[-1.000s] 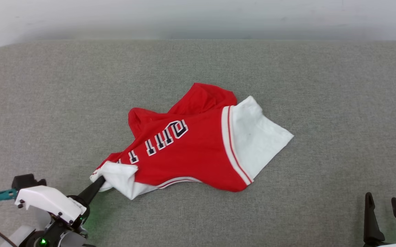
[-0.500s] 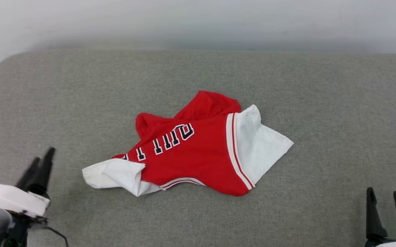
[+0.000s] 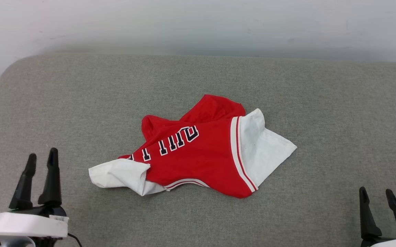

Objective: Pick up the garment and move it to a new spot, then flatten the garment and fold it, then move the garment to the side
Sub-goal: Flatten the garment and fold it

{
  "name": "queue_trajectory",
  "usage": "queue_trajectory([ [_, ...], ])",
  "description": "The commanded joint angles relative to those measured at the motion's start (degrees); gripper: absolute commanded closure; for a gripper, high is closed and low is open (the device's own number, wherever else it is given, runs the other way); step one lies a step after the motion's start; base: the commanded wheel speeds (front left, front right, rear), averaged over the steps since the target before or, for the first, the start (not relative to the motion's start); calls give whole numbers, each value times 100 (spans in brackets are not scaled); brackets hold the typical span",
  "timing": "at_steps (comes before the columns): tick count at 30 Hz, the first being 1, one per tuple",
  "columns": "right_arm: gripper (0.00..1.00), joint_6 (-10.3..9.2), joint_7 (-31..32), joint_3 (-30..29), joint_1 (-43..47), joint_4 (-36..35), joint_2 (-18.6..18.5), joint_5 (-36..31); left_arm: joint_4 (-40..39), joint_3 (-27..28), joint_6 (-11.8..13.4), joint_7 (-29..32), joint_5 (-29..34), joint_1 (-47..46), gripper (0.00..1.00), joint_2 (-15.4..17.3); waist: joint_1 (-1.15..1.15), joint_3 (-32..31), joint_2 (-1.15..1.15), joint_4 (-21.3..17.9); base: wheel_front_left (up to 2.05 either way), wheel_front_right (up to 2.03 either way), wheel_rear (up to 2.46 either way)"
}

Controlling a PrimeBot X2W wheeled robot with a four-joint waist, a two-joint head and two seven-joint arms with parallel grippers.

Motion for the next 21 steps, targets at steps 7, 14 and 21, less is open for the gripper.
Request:
queue_trajectory([
  [7, 0, -5, -12, 185, -189, 78, -138, -49, -506, -10, -45, -23, 1369, 441, 0, -473, 0, -2, 0, 100, 0, 0, 0],
  [14, 0, -5, -12, 438, -477, 275, -339, -51, -372, -86, -47, -23, 1592, 485, 0, -576, 0, 21, 0, 230, 0, 0, 0],
  [21, 0, -5, -8, 1307, -1322, 1170, -817, 358, -242, -47, -48, -24, 1583, 375, 0, -565, 0, 13, 0, 324, 0, 0, 0],
])
